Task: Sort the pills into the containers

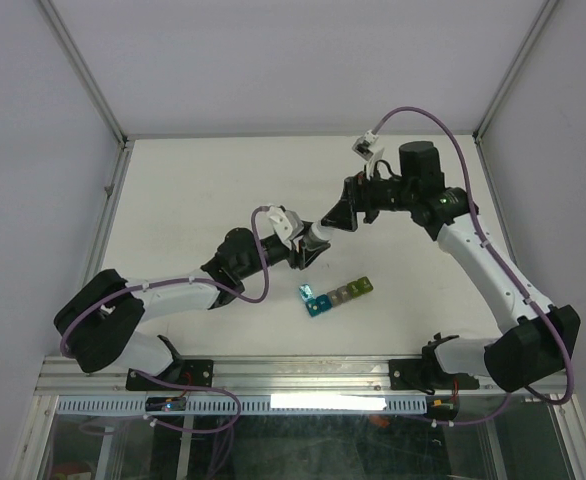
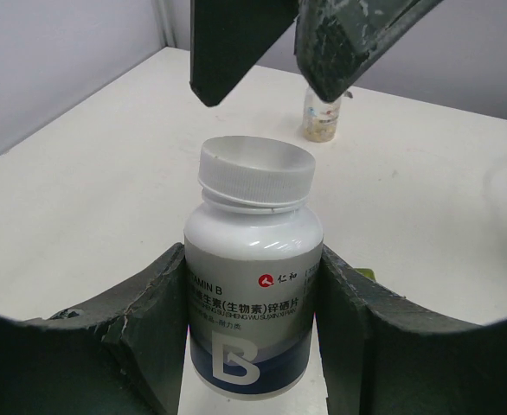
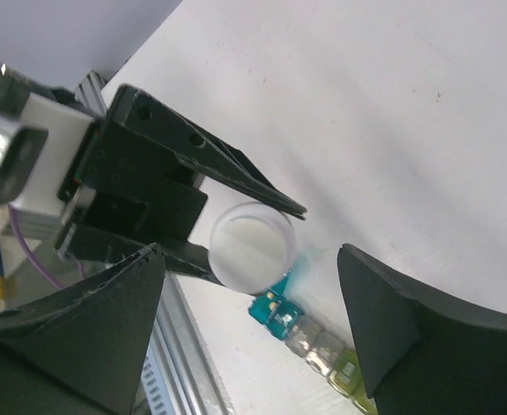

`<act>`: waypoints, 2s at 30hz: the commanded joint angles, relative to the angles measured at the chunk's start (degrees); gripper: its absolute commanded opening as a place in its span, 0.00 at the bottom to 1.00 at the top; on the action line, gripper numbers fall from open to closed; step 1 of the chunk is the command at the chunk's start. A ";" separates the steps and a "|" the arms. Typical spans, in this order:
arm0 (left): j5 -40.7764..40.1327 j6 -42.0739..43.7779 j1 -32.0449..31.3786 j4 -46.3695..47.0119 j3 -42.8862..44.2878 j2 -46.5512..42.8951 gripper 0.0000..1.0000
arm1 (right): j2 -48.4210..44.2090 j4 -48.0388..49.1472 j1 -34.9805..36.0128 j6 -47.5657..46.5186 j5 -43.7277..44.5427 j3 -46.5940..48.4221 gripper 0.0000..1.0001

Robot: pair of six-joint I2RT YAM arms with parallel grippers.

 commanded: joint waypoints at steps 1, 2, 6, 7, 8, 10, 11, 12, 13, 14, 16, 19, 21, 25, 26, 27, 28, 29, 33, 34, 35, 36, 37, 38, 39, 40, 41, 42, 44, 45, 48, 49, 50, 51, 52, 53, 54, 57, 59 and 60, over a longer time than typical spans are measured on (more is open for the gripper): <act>6.95 -1.87 -0.55 0.63 0.62 -4.71 0.00 | -3.74 -5.34 -4.20 -16.46 -10.87 4.82 0.84; 9.44 -2.66 -0.25 -0.37 0.75 -5.28 0.00 | -4.30 -9.35 -4.66 -24.36 -12.55 6.24 0.86; 23.41 -6.33 2.08 -5.73 2.71 -5.41 0.00 | -5.22 -35.13 -4.88 -69.78 -19.96 12.97 0.98; 26.42 -6.85 2.57 -7.58 3.59 -5.25 0.00 | -4.95 -41.43 -4.61 -80.00 -20.43 14.64 0.99; 28.30 -7.04 2.91 -9.54 4.56 -5.09 0.00 | -4.50 -45.35 -4.00 -86.58 -19.97 16.01 0.99; 30.32 -7.05 3.16 -12.11 5.87 -5.30 0.00 | -3.21 -47.58 -1.50 -88.87 -16.89 18.08 0.99; 31.12 -7.28 3.23 -12.37 6.24 -5.36 0.00 | -2.72 -47.81 0.09 -88.58 -14.80 18.47 0.99; 31.73 -7.56 3.18 -12.41 6.54 -5.45 0.00 | -2.41 -47.92 1.42 -88.75 -13.39 18.13 0.99; 32.14 -7.86 3.24 -12.40 6.87 -5.48 0.00 | -2.45 -47.62 2.38 -88.60 -12.36 17.56 0.99; 32.67 -8.08 3.17 -12.42 7.37 -5.38 0.00 | -2.69 -47.18 3.14 -88.18 -11.88 16.98 0.98; 33.21 -8.49 3.25 -12.30 7.78 -5.17 0.00 | -3.34 -45.47 4.41 -86.15 -10.61 15.66 0.97; 34.17 -8.82 3.24 -12.04 8.29 -4.65 0.00 | -3.35 -42.82 5.95 -83.46 -8.05 14.55 0.92; 34.64 -9.08 3.25 -11.97 8.59 -4.32 0.00 | -3.15 -41.50 6.93 -82.11 -6.54 13.86 0.88; 35.03 -9.51 3.24 -11.33 8.64 -4.18 0.00 | -2.44 -40.68 8.90 -80.77 -4.68 13.23 0.80; 35.04 -9.53 3.22 -11.31 8.62 -4.23 0.00 | -2.38 -40.31 9.28 -80.31 -4.26 13.08 0.78; 35.13 -9.57 3.25 -11.23 8.62 -4.22 0.00 | -2.31 -40.06 9.67 -79.99 -3.88 12.92 0.76; 35.27 -9.61 3.23 -11.22 8.64 -4.19 0.00 | -2.18 -39.80 9.93 -79.65 -3.79 12.81 0.75; 35.42 -9.62 3.25 -11.24 8.59 -4.11 0.00 | -2.09 -39.66 10.25 -79.32 -3.67 12.77 0.73; 35.97 -9.97 3.18 -11.08 8.71 -3.87 0.00 | -1.61 -39.47 11.32 -78.46 -3.09 12.93 0.66; 36.02 -10.09 3.22 -11.00 8.68 -3.86 0.00 | -1.52 -39.46 11.53 -78.28 -2.79 12.93 0.64; 36.10 -10.14 3.25 -10.89 8.69 -3.93 0.00 | -1.39 -39.53 11.72 -78.21 -2.65 12.93 0.62; 36.18 -10.15 3.21 -10.87 8.67 -3.94 0.00 | -1.28 -39.50 11.91 -78.03 -2.47 12.98 0.60; 36.27 -10.15 3.24 -10.91 8.68 -3.91 0.00 | -1.14 -39.47 12.09 -77.81 -2.24 12.97 0.58; 36.29 -10.13 3.24 -10.87 8.73 -3.93 0.00 | -1.08 -39.37 12.34 -77.52 -2.06 12.99 0.56; 36.35 -10.08 3.25 -10.82 8.70 -3.97 0.00 | -0.99 -39.37 12.43 -77.32 -1.86 13.02 0.55; 36.45 -10.13 3.21 -10.76 8.74 -3.96 0.00 | -0.96 -39.33 12.59 -77.26 -1.60 13.02 0.55; 36.58 -10.21 3.20 -10.63 8.65 -3.90 0.00 | -0.90 -39.22 12.78 -77.07 -1.31 12.93 0.54; 36.62 -10.23 3.22 -10.53 8.58 -3.84 0.00 | -0.94 -39.13 12.82 -76.93 -1.15 12.93 0.52; 36.60 -10.28 3.25 -10.18 8.42 -3.86 0.00 | -0.98 -39.15 13.01 -76.75 -0.85 12.93 0.49; 36.70 -10.28 3.24 -10.18 8.47 -3.83 0.00 | -1.05 -39.19 13.00 -76.73 -0.78 12.98 0.47; 36.70 -10.04 3.25 -9.96 8.21 -3.85 0.00 | -1.37 -39.43 12.96 -75.60 -1.14 14.19 0.40; 36.72 -9.86 3.25 -9.91 8.02 -3.90 0.00 | -1.48 -39.56 12.93 -75.06 -1.38 14.70 0.39; 36.73 -9.74 3.23 -9.84 7.87 -3.91 0.00 | -1.51 -39.66 12.73 -74.57 -1.77 15.22 0.38; 36.82 -9.57 3.24 -9.63 7.70 -4.03 0.00 | -1.59 -39.82 12.36 -74.19 -2.52 15.67 0.38; 37.00 -9.38 3.25 -9.42 7.47 -4.07 0.00 | -1.61 -40.13 11.52 -73.91 -4.28 16.04 0.38; 37.18 -9.24 3.25 -9.25 7.31 -4.17 0.00 | -1.60 -40.61 10.81 -73.85 -5.70 16.42 0.38; 37.34 -9.19 3.25 -9.12 7.17 -4.28 0.00 | -1.48 -41.19 10.21 -73.83 -6.97 16.75 0.37; 38.01 -9.14 3.21 -8.62 6.68 -4.87 0.00 | -1.25 -42.44 8.75 -73.91 -10.26 17.32 0.37; 38.02 -9.26 3.24 -8.23 6.24 -5.38 0.00 | -1.31 -42.68 8.17 -73.84 -11.58 17.20 0.37; 38.10 -9.34 3.24 -7.96 6.13 -5.54 0.00 | -1.35 -42.71 7.93 -73.76 -12.27 17.13 0.37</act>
